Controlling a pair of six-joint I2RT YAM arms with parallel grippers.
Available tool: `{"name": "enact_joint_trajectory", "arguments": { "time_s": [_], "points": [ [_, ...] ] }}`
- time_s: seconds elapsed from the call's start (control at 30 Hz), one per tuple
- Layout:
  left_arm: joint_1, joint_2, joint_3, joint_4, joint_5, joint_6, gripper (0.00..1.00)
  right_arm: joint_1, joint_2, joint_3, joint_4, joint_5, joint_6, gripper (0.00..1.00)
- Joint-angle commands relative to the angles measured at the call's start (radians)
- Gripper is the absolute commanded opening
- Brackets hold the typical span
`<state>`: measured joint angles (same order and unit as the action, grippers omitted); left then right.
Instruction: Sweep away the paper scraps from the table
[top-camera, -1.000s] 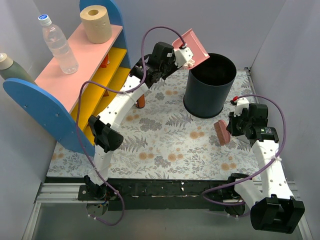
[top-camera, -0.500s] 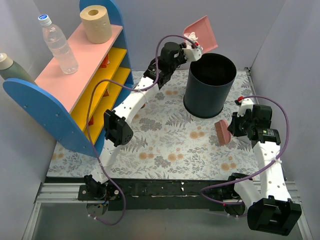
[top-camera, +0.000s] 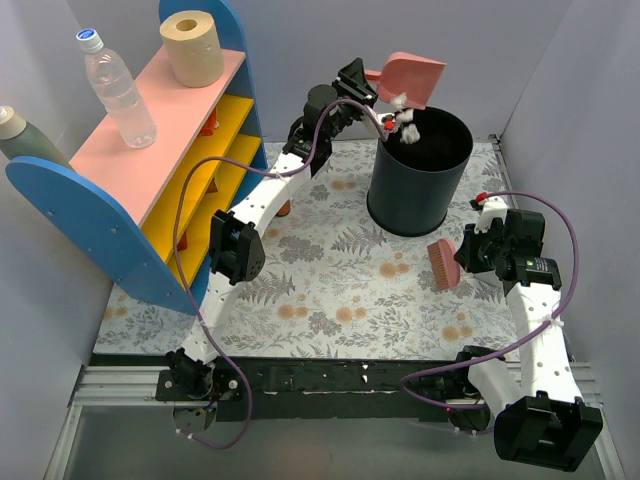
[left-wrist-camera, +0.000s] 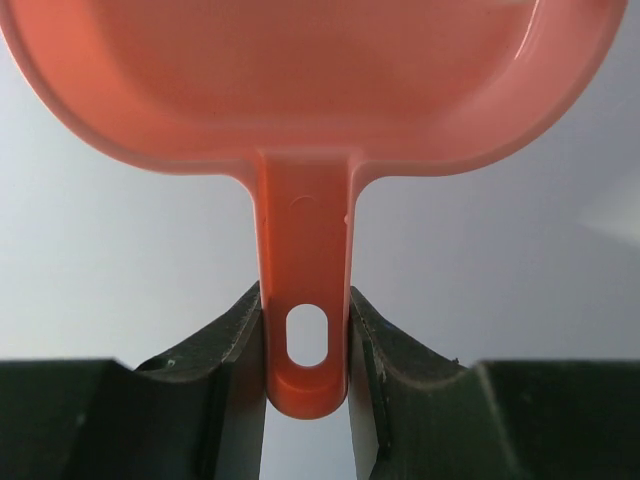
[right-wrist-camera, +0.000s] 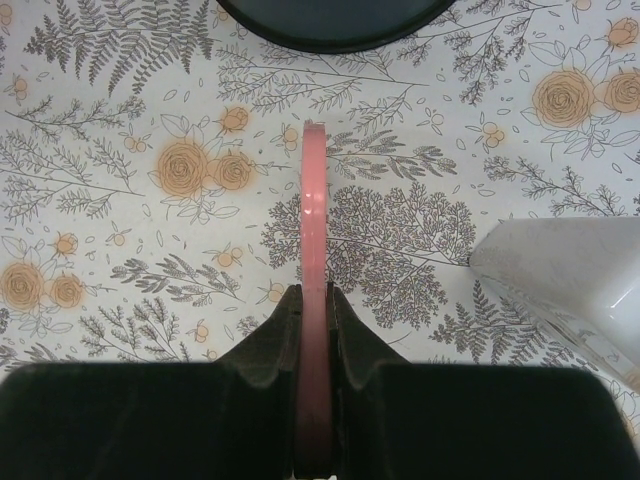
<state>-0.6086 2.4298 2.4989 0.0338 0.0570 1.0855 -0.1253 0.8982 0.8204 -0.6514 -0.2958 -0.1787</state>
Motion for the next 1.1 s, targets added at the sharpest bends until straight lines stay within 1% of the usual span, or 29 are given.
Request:
{"name": "enact_joint_trajectory", "arguments": {
  "time_s": [0.0, 0.2, 0.3, 0.37, 0.4, 0.43, 0.47, 0.5, 0.53, 0.57, 0.6, 0.63, 0.67, 0.7, 0.73, 0.77, 0.8, 0.87, 0.9, 0.97, 1.0, 1.03, 1.07],
  "points": [
    [0.012, -0.058, -0.045, 0.167, 0.080, 0.097, 0.00, -0.008, -0.018, -0.006, 0.049, -0.020, 0.013, 0.01],
    [0.012, -0.040, 0.002, 0.222, 0.067, 0.060, 0.00, -0.010, -0.015, -0.003, 0.045, -0.023, 0.012, 0.01],
    [0.010, -0.061, -0.023, 0.247, 0.014, -0.011, 0.00, -0.011, -0.013, -0.004, 0.047, -0.023, 0.012, 0.01],
    [0.007, -0.093, -0.061, 0.267, -0.037, -0.080, 0.00, -0.011, -0.010, -0.004, 0.045, -0.025, 0.012, 0.01],
    [0.004, -0.104, -0.064, 0.261, -0.119, -0.117, 0.00, -0.011, -0.007, -0.003, 0.045, -0.025, 0.012, 0.01],
    [-0.005, -0.119, -0.066, 0.246, -0.159, -0.216, 0.00, -0.011, -0.005, -0.003, 0.045, -0.025, 0.012, 0.01],
    [-0.006, -0.161, -0.077, 0.226, -0.198, -0.269, 0.00, -0.011, -0.005, -0.003, 0.045, -0.025, 0.012, 0.01],
    [-0.010, -0.194, -0.124, 0.165, -0.279, -0.323, 0.00, -0.011, -0.005, -0.003, 0.045, -0.026, 0.012, 0.01],
    [-0.013, -0.231, -0.158, 0.123, -0.307, -0.387, 0.00, -0.011, -0.007, -0.001, 0.045, -0.028, 0.012, 0.01],
    [-0.011, -0.268, -0.193, 0.077, -0.334, -0.494, 0.00, -0.011, -0.007, 0.002, 0.042, -0.029, 0.010, 0.01],
    [-0.011, -0.355, -0.271, -0.027, -0.353, -0.560, 0.00, -0.011, -0.008, 0.003, 0.041, -0.032, 0.012, 0.01],
    [-0.010, -0.394, -0.302, -0.101, -0.365, -0.617, 0.00, -0.010, -0.007, 0.005, 0.041, -0.040, 0.012, 0.01],
    [-0.010, -0.440, -0.339, -0.167, -0.362, -0.736, 0.00, -0.011, -0.007, 0.008, 0.039, -0.045, 0.012, 0.01],
    [-0.008, -0.513, -0.369, -0.283, -0.359, -0.792, 0.00, -0.011, -0.007, 0.010, 0.041, -0.051, 0.012, 0.01],
    [-0.008, -0.555, -0.438, -0.331, -0.347, -0.840, 0.00, -0.011, -0.005, 0.013, 0.039, -0.057, 0.012, 0.01],
    [-0.008, -0.589, -0.468, -0.381, -0.335, -0.893, 0.00, -0.011, 0.001, 0.025, 0.038, -0.062, 0.010, 0.01],
    [-0.010, -0.647, -0.491, -0.500, -0.319, -0.962, 0.00, -0.010, 0.004, 0.032, 0.036, -0.065, 0.005, 0.01],
    [-0.010, -0.695, -0.555, -0.611, -0.278, -1.016, 0.00, -0.011, 0.018, 0.054, 0.029, -0.078, -0.024, 0.01],
    [-0.010, -0.716, -0.572, -0.732, -0.255, -1.067, 0.00, -0.011, 0.022, 0.081, 0.021, -0.086, -0.036, 0.01],
    [-0.008, -0.768, -0.624, -0.825, -0.209, -1.108, 0.00, -0.010, 0.039, 0.114, 0.013, -0.109, -0.097, 0.01],
    [-0.008, -0.782, -0.638, -0.904, -0.191, -1.131, 0.00, -0.010, 0.045, 0.143, 0.007, -0.114, -0.125, 0.01],
    [-0.010, -0.813, -0.655, -0.942, -0.162, -1.162, 0.00, -0.008, 0.056, 0.154, 0.000, -0.115, -0.149, 0.01],
    [-0.008, -0.827, -0.707, -0.974, -0.114, -1.167, 0.01, -0.007, 0.064, 0.164, -0.007, -0.111, -0.209, 0.01]
  ]
}}
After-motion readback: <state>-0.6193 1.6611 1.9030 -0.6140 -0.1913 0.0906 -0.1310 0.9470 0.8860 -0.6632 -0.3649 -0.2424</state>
